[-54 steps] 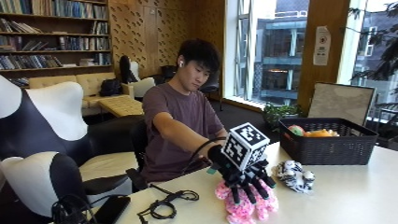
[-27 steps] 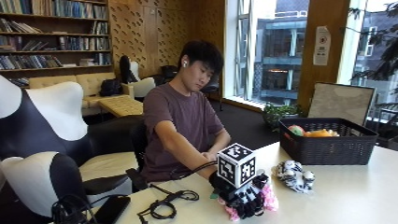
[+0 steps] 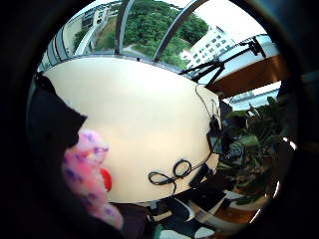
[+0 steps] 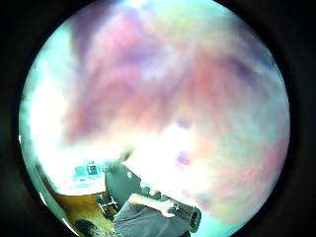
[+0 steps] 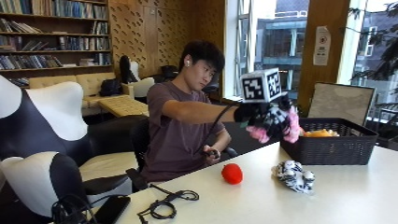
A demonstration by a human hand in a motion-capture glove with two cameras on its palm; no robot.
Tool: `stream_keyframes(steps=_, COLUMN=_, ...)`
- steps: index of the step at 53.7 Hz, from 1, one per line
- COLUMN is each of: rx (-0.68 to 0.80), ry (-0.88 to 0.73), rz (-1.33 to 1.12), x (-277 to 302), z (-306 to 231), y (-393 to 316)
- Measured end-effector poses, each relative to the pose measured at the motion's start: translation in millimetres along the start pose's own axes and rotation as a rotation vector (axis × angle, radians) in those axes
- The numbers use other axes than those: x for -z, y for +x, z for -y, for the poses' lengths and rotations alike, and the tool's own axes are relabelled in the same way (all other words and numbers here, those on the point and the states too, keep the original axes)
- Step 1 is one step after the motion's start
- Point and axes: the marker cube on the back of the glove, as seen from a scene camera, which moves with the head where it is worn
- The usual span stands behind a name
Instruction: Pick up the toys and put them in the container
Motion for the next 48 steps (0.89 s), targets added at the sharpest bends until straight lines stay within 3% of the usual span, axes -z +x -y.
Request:
stream_keyframes(steps=10, rx=0.152, ry=0.089, rz=-0.043, x=75.2, z=19.6, y=-116.2)
stream_keyframes(steps=15, rx=0.328, ry=0.098, rz=-0.058, x=88.0, z=23.5, y=-181.4)
stream_keyframes(steps=19, rx=0.333, ry=0.105, rz=-0.077, x=85.7, z=31.8, y=-229.7)
stream_keyframes(steps=28, rx=0.227, ry=0.066, rz=-0.12, x=48.4, z=47.3, y=-364.1)
stream_keyframes(steps=33, rx=0.297, ry=0.043, rz=-0.09, x=19.9, z=42.4, y=-435.3)
stream_keyframes(steps=37, rx=0.546, ry=0.009, rz=0.002, x=-5.5, z=28.6, y=-485.7)
stream_keyframes(steps=39, rx=0.572, ry=-0.032, rz=0.004, x=-20.4, z=24.7, y=-506.0)
stream_keyframes(steps=43, rx=0.446, ry=-0.197, rz=-0.111, x=-56.2, z=23.4, y=-531.8)
stream_keyframes(steps=46, rx=0.533, ry=-0.325, rz=-0.164, x=-76.2, z=15.7, y=-544.3)
stream_keyframes(steps=48, rx=0.457, ry=-0.36, rz=-0.202, x=-90.3, z=13.9, y=-559.2)
